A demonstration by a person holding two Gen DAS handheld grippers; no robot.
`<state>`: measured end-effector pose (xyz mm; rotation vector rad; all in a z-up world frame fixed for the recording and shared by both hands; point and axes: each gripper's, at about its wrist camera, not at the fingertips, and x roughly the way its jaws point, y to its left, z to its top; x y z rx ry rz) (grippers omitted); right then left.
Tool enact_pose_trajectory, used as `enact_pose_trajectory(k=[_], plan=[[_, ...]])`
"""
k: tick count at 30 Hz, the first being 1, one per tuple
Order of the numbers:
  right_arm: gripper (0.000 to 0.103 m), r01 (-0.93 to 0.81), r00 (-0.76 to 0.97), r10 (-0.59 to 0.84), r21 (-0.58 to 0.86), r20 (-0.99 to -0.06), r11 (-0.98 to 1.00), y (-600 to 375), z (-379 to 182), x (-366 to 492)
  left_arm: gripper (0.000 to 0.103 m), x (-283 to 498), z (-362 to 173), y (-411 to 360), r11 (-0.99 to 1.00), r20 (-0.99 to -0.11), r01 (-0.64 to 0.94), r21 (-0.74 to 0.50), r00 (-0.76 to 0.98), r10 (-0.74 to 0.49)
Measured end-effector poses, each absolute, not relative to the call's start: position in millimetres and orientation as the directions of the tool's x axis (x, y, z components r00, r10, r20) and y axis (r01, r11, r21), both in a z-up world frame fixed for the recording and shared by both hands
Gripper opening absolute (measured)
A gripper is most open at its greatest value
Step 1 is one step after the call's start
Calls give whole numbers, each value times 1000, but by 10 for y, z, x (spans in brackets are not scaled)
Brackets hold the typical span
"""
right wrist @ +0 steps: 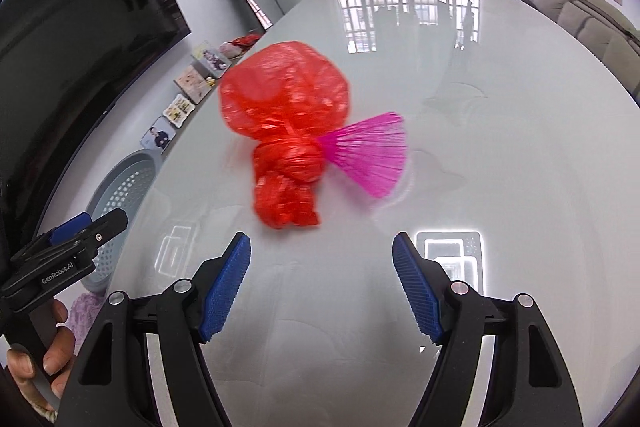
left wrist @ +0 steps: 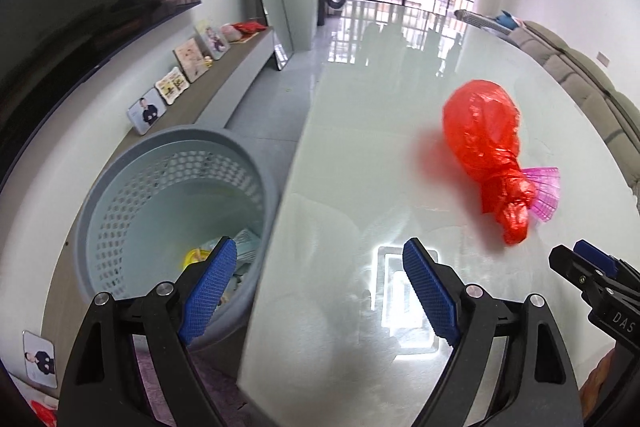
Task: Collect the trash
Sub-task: 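Move both tools back over the table toward the red bag, then close the left tool on the knotted red plastic bag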
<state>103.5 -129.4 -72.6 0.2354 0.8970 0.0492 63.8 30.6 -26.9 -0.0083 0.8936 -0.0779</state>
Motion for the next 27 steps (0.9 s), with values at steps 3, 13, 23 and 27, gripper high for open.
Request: enact_pose_trajectory(k=[3, 13, 23, 27], plan=[[70, 80, 627, 123, 221, -769, 972, -1423, -748, 1064, 83, 687, -288, 129, 995, -782, 96, -36, 617, -88], [70, 125, 634, 99, 228, -767, 966, -1838, -802, 1218, 83, 885, -302, -404, 980, -793, 194, -36, 592, -146], [70, 198, 656, 92, 288, -749, 937, -2232, -849, 1161, 83, 1022, -374, -807, 959, -805, 282, -42, 558, -200], [71, 209, 657, 111, 321, -746, 924, -2321, -884, 1152, 84, 1065, -408, -948, 952, -806, 304, -34, 554, -206]])
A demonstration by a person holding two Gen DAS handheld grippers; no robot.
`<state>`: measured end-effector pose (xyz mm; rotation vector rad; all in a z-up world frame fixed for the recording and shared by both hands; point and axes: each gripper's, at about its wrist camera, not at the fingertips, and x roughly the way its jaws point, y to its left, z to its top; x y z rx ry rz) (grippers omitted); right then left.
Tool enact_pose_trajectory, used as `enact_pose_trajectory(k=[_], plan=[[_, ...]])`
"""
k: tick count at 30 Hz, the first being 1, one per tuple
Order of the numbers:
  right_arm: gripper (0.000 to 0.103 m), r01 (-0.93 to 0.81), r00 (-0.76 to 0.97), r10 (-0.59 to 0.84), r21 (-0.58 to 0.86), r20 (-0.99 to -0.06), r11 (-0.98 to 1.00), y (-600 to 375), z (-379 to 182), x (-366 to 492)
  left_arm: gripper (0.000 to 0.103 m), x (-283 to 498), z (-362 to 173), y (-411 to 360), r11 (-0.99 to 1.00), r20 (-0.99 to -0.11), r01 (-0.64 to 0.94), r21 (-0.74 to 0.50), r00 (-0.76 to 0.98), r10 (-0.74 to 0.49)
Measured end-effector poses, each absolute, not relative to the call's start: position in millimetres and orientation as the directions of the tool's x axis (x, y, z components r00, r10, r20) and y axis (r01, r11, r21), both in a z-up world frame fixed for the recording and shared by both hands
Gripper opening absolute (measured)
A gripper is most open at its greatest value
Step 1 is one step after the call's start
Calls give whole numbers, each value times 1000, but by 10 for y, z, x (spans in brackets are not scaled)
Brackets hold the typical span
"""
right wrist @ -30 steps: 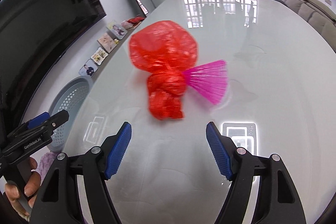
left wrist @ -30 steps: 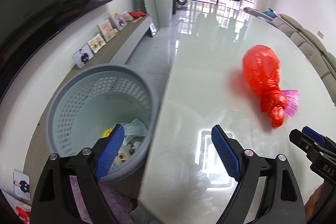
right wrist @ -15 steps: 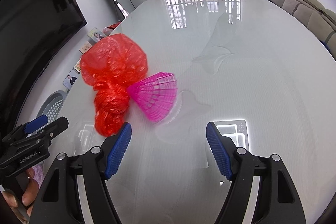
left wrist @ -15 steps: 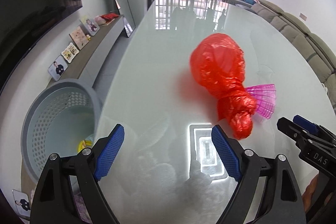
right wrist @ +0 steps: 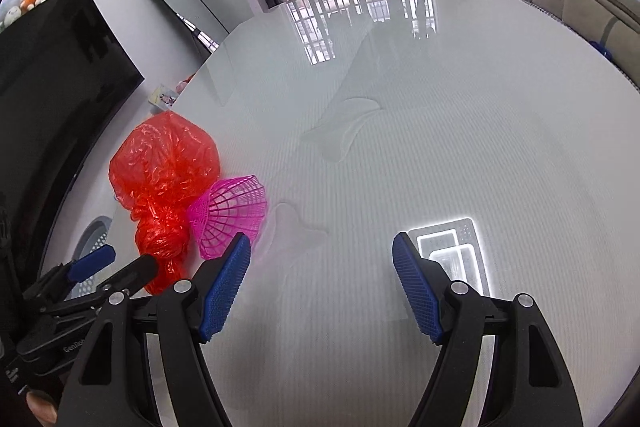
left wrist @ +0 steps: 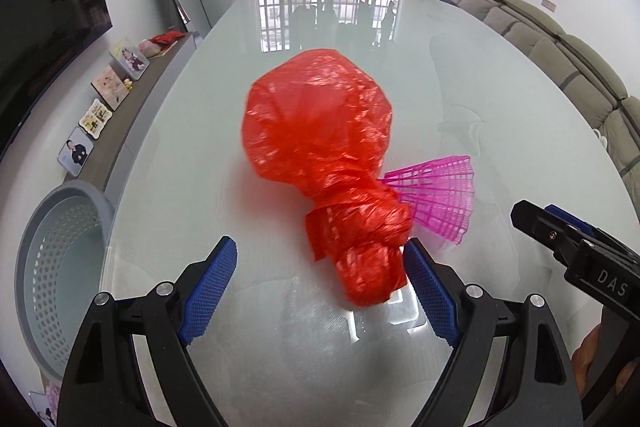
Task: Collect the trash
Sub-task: 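Close the left tool on the knotted red plastic bag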
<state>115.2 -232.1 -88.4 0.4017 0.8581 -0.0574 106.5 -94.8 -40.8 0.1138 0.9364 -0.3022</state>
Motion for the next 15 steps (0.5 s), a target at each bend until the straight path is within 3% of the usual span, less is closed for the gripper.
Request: enact_pose_trajectory(k=[7, 15], plan=[[70, 204, 664, 130, 345, -736, 916, -2384, -873, 1161, 84, 1229, -519, -1084, 953, -815, 301, -34, 543, -200], [70, 197, 654, 140, 346, -743, 917, -2372, -895, 1184, 56, 1226, -490, -1113, 948, -806, 314, -59, 545, -230]])
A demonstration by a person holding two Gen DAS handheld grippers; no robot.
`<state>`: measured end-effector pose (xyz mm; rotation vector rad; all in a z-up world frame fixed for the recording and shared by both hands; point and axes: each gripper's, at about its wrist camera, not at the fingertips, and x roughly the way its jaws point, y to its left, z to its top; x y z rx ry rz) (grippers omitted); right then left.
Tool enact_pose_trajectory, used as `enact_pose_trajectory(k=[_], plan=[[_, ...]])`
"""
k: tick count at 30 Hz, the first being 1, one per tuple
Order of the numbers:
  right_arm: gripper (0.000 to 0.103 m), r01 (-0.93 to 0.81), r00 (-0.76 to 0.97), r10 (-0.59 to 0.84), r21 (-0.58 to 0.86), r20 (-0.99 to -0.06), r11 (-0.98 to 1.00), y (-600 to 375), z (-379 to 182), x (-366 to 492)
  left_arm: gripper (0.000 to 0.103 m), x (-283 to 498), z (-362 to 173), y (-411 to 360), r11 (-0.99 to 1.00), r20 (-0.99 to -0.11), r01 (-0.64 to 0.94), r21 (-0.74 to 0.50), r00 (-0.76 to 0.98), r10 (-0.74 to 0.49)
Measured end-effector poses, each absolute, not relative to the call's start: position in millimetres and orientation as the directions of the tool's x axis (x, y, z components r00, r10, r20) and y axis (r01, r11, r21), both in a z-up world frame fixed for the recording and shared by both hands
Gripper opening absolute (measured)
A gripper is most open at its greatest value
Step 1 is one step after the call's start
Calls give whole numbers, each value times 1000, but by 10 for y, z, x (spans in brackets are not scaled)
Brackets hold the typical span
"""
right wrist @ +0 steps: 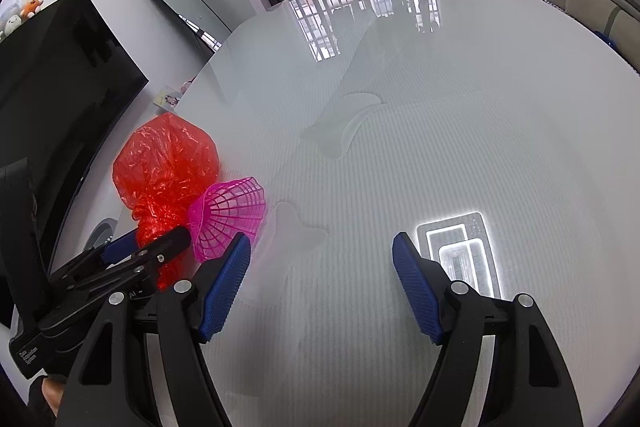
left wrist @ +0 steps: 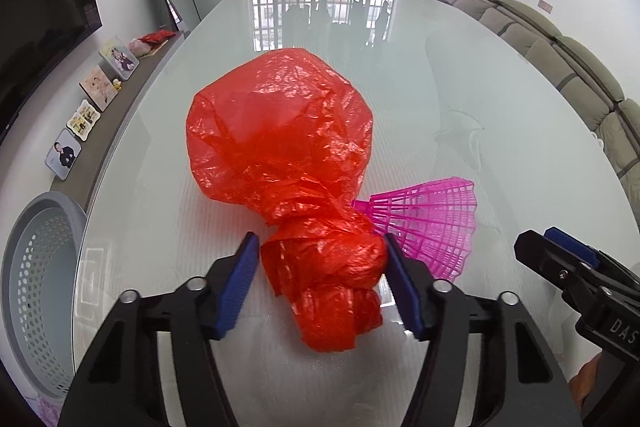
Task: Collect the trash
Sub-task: 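Close the left tool on the knotted red plastic bag, then grasp the pink shuttlecock with the right tool while left holds the bag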
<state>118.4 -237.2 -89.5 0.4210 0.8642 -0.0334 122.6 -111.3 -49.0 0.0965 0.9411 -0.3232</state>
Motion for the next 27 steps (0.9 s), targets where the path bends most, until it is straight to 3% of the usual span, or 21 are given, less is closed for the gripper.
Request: enact_pose_trajectory(k=[2, 7, 21, 27], plan=[[70, 196, 654, 141, 346, -743, 918, -2366, -890, 1189, 48, 1212, -484, -1110, 946, -807, 317, -65, 542, -237], [70, 175, 651, 154, 345, -743, 922, -2325, -884, 1205, 42, 1165, -449, -1045, 947, -801, 312, -74, 548, -243], [71, 28, 631, 205, 286, -748, 958, -1996, -766, 1349, 41, 981, -395, -615, 975, -787, 217, -48, 592, -171], [77, -23, 599, 253, 299, -760, 954, -1945, -787, 1593, 41, 959, -387, -511, 978, -786, 202, -56, 595, -168]])
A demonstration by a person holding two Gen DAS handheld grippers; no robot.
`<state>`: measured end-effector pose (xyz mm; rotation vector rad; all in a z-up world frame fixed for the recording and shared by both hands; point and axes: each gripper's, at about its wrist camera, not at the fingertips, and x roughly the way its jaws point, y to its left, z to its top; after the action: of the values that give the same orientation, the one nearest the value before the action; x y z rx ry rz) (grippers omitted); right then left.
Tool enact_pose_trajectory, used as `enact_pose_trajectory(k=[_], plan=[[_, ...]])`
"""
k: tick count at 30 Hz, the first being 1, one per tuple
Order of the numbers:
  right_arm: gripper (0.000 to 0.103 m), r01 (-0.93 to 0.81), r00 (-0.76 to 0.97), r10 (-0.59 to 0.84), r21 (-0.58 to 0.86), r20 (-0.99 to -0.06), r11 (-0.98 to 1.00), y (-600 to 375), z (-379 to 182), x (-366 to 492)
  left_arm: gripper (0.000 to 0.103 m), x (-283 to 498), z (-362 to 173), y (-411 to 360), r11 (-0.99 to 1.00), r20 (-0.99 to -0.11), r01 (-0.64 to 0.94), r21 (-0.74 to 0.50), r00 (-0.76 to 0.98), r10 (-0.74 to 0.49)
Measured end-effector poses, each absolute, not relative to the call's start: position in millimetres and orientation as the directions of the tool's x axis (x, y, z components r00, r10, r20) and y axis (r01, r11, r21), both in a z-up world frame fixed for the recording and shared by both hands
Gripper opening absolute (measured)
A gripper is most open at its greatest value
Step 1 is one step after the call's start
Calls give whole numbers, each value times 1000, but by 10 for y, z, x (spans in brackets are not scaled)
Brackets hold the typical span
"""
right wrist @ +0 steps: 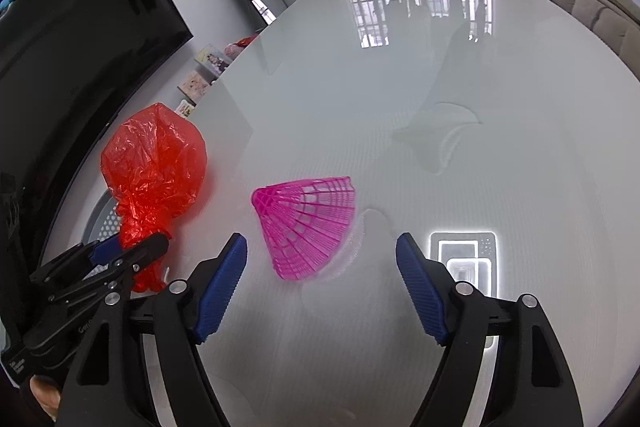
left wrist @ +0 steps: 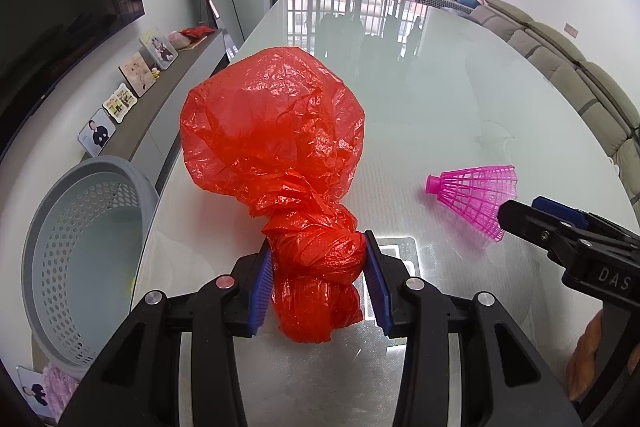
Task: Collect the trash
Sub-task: 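Grasp the pink shuttlecock with the right tool while left holds the bag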
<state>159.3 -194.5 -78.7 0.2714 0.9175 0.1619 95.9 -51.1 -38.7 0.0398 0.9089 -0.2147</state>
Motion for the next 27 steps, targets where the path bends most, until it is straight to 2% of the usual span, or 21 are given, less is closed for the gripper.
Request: enact_pose_trajectory(k=[8, 24, 26, 27], plan=[[78, -52, 554, 243, 259, -796, 965, -1804, -875, 1870, 41, 953, -372, -503, 978, -782, 196, -66, 599, -173], [77, -94, 555, 120, 82, -823, 992, -1548, -931, 2114, 41, 946, -363, -488, 981, -784, 178, -74, 598, -167], [68, -99, 562, 112, 68, -819, 993, -1546, -920, 2096, 41, 937, -349, -481, 982, -783, 175, -74, 600, -166], [68, -100, 563, 120, 76, -818, 992, -1560, -919, 2092, 41, 934, -344, -479, 982, -783, 174, -74, 600, -165]])
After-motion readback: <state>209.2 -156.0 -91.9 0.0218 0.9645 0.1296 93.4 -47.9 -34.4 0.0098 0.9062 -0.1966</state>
